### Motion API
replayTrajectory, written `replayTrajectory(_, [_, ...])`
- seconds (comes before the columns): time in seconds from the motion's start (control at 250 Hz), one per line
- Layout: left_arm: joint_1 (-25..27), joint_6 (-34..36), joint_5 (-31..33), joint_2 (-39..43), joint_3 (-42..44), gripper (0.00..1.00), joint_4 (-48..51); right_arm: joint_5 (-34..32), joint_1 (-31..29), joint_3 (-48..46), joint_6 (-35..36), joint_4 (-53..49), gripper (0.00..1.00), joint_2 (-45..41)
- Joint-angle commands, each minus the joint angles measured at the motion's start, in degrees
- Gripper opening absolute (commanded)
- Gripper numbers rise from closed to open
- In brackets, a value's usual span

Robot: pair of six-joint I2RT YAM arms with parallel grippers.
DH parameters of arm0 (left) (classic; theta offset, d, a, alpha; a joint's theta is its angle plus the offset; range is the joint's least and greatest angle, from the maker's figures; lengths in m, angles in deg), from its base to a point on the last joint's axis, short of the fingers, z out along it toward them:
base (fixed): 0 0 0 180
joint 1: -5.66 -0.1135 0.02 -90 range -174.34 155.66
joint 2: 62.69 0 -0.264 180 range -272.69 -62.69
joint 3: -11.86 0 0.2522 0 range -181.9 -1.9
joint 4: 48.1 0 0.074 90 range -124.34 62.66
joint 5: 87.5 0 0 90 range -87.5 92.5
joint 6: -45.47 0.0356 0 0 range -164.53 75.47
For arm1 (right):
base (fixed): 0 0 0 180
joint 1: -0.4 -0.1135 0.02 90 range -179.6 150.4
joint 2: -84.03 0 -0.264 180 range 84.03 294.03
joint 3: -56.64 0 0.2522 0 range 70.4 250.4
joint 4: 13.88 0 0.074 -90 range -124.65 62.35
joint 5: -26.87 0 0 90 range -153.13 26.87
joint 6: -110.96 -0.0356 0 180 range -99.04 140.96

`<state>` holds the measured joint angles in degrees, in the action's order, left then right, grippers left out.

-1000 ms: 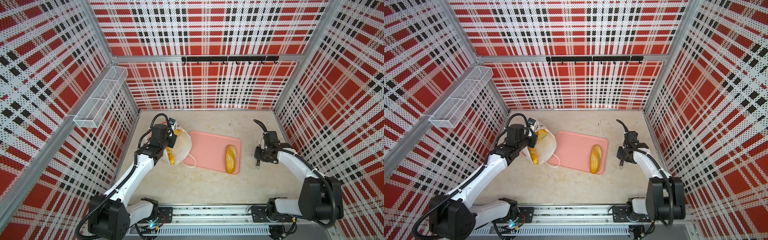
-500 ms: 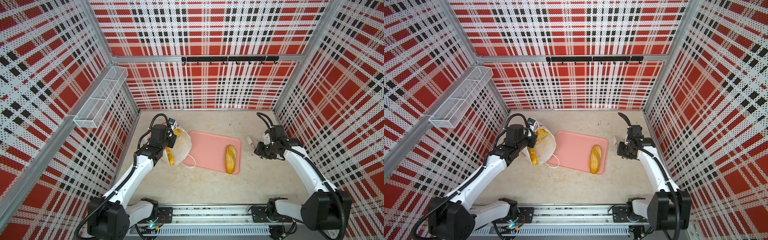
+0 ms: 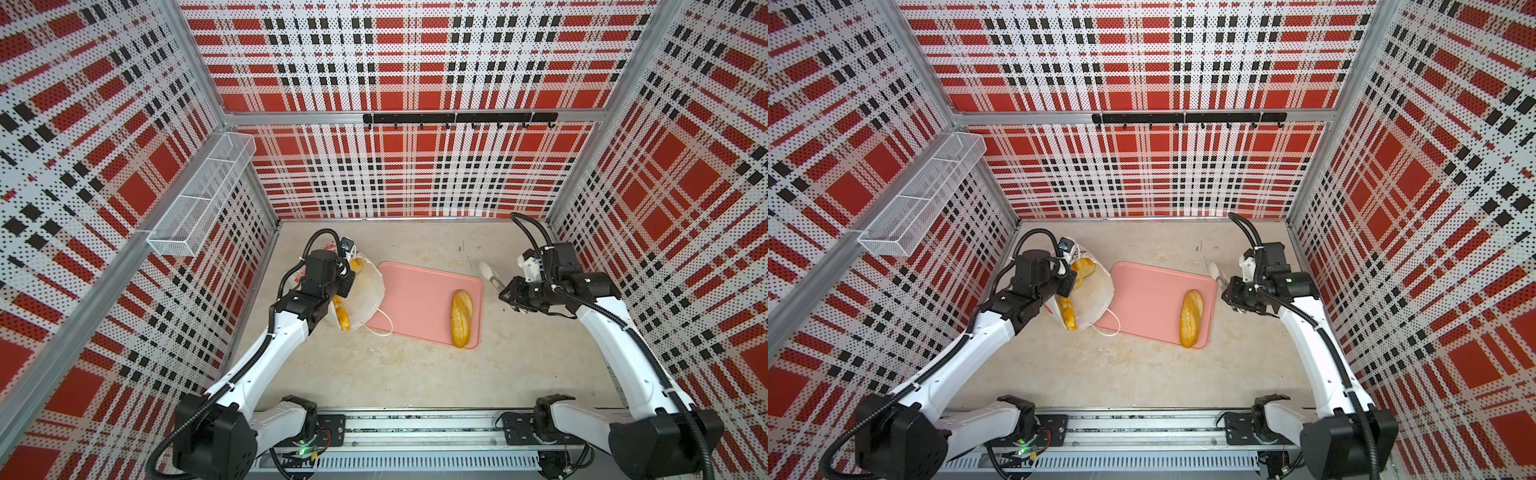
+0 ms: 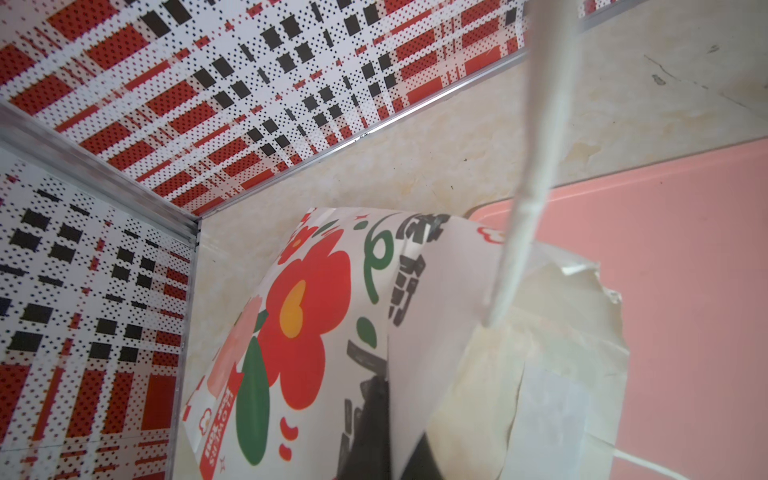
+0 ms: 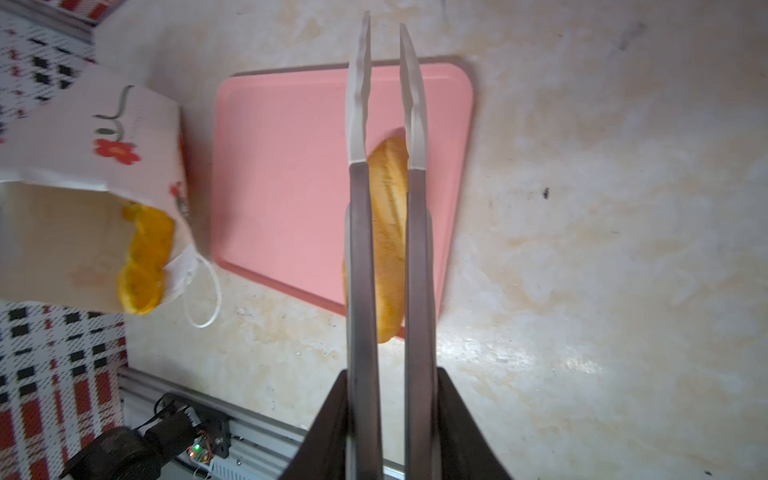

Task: Take the fake bread out of the paper bag
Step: 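Insert the tongs into the bag mouth and pinch a yellow bread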

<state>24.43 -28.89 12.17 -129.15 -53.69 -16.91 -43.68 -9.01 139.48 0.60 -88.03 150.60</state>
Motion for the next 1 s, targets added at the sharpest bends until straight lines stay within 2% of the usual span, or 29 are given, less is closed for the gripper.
replayTrajectory(0.0, [2.2,3.7,2.0,1.9,-0.1,0.00,-0.2,5.3,-6.1,2.7,-4.4,2.4,0.32,-2.5])
replayTrajectory(0.08, [2.1,3.8,2.4,2.1,-0.3,0.00,0.2,6.5,-12.9,1.6,-9.9,7.9,0.33,-2.6])
replayTrajectory(0.208, [1.9,3.0,1.5,2.4,0.1,0.00,0.0,9.9,-23.7,-2.2,-18.5,22.7,0.36,-1.0])
replayTrajectory(0.376, [1.9,2.3,0.8,1.3,0.6,0.00,-1.0,9.1,-33.1,-3.7,-24.1,33.2,0.39,5.4])
replayTrajectory(0.632, [1.8,1.3,0.3,1.0,0.3,0.00,-0.6,8.2,-38.4,-4.1,-27.6,39.1,0.42,12.2])
replayTrajectory(0.784, [1.8,0.2,0.0,0.6,0.3,0.00,-0.9,8.2,-40.6,-2.6,-27.7,38.4,0.45,14.8])
replayTrajectory(0.996, [1.8,-0.6,0.2,-0.1,0.1,0.00,-1.0,7.5,-43.1,-1.5,-27.2,37.4,0.43,16.9])
